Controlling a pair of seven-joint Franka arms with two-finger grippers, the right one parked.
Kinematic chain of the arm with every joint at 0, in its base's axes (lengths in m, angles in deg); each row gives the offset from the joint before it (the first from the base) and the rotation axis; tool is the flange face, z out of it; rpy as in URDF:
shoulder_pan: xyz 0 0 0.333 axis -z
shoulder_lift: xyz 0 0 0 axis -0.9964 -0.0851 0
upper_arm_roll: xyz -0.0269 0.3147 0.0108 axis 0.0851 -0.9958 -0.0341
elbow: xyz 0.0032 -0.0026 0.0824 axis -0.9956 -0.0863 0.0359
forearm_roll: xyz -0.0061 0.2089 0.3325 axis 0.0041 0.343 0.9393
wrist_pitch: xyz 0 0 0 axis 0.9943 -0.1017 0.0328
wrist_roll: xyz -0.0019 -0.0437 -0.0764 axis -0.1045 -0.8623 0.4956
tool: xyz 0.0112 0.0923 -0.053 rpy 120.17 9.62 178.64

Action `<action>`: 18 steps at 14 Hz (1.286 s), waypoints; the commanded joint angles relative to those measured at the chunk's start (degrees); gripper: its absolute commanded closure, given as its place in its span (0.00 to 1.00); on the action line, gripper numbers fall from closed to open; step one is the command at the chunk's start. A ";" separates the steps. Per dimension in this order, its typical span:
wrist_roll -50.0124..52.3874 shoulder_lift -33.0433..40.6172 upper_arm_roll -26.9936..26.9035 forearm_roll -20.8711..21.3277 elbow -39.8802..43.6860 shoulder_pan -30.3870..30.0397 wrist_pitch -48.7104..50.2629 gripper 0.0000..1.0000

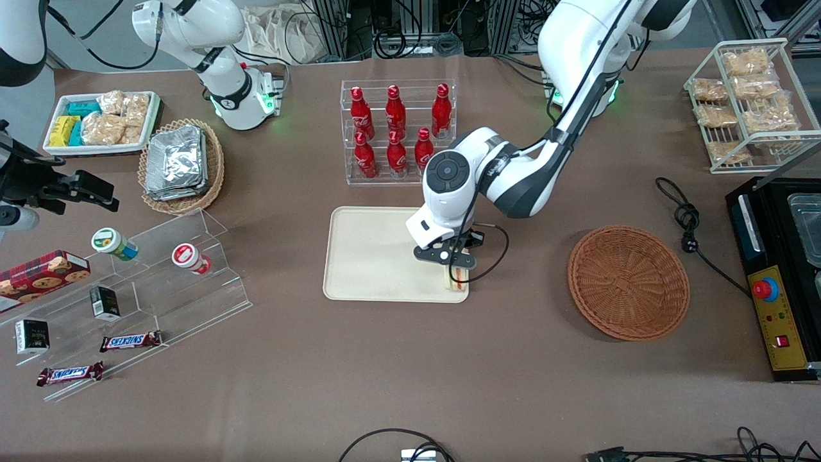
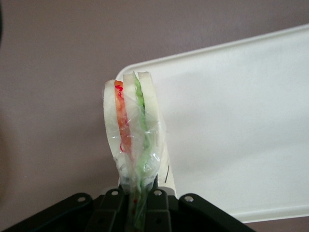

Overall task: Place sandwich from basket to tray
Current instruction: 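Carry the sandwich over the cream tray with the left gripper, then lower the sandwich onto the tray and open the left gripper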

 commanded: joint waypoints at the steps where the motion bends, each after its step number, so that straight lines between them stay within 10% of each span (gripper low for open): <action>1: 1.32 -0.50 -0.35 2.38 -1.33 1.71 -1.18 1.00; 18: 2.73 -2.70 -0.35 2.73 -3.18 2.85 -6.27 1.00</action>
